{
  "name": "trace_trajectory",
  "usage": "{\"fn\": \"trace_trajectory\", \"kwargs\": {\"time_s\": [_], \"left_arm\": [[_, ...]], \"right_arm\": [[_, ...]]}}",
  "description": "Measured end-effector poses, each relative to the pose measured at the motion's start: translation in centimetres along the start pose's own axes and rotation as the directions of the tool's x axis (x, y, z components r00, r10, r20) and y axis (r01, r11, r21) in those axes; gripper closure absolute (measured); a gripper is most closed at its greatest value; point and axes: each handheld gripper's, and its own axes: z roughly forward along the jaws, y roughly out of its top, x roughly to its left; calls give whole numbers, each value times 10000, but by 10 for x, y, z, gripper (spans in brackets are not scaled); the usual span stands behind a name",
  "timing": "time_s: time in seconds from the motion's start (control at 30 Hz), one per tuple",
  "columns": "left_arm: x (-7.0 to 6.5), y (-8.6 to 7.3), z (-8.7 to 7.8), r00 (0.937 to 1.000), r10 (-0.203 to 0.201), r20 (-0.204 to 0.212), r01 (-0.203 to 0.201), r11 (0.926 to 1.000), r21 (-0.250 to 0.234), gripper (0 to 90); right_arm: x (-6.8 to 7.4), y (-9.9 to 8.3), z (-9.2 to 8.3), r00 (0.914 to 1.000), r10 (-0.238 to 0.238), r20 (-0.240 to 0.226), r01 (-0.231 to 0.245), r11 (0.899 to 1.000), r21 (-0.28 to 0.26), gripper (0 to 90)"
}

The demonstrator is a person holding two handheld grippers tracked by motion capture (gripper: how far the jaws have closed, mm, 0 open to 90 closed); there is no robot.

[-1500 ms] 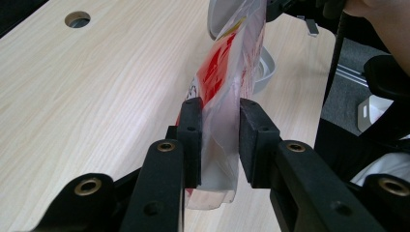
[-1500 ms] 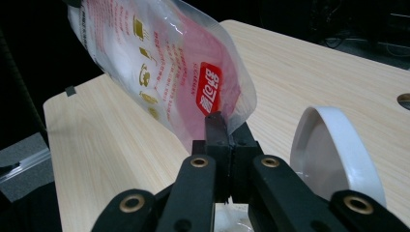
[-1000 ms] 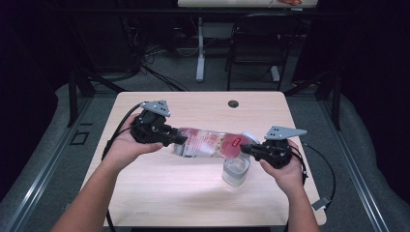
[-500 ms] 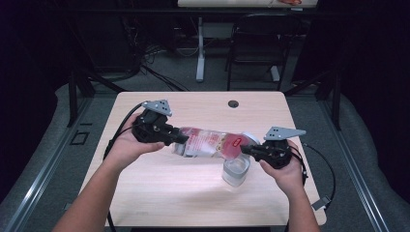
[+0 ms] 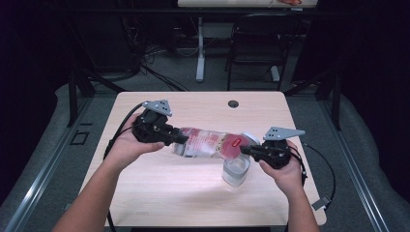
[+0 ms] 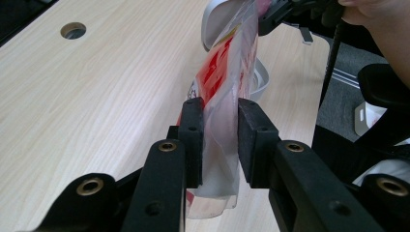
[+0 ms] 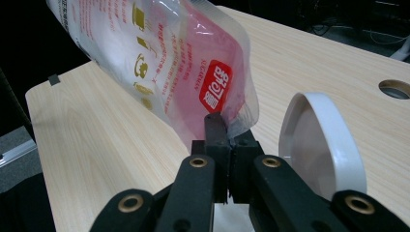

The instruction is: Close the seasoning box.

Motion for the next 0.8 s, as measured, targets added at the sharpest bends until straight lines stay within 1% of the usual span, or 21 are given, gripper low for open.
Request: {"fn": "trace_trajectory", "kwargs": {"time_s": [0.63, 0.8], "left_arm": [[-1, 2, 0, 10000, -4, 1, 4, 10000, 4, 744], [-2, 3, 0, 10000, 74, -10, -74, 10000, 37, 745]], "right_arm": [[0, 0, 0, 10000, -50, 51, 50, 10000, 83, 893], [0, 0, 0, 10000, -49, 48, 48, 9999, 89, 892]]}}
